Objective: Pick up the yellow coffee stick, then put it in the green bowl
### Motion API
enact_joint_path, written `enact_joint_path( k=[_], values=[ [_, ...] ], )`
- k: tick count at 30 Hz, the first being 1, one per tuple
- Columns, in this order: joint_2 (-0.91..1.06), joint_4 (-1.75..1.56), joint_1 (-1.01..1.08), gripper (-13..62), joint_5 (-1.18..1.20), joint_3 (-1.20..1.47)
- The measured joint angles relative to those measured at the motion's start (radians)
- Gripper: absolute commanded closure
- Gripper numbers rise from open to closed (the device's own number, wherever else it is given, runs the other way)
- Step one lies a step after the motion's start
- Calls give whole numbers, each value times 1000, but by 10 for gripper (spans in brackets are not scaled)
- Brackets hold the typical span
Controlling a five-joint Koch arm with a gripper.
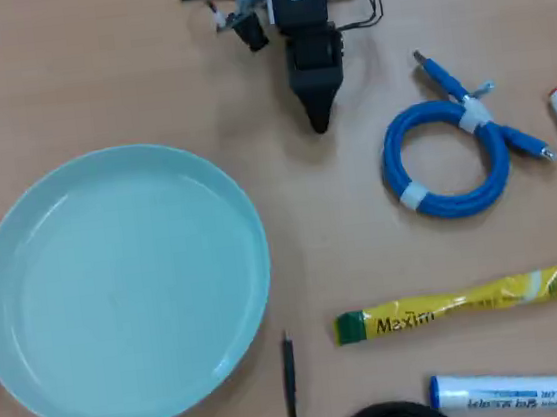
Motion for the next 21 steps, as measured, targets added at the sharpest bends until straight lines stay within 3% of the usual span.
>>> enact_joint_path(
  k=[10,15,21],
  values=[
    [0,580,-106,338,-2,-380],
    [0,692,-124,338,-2,-611],
    [0,719,-166,338,-12,-641]
  ],
)
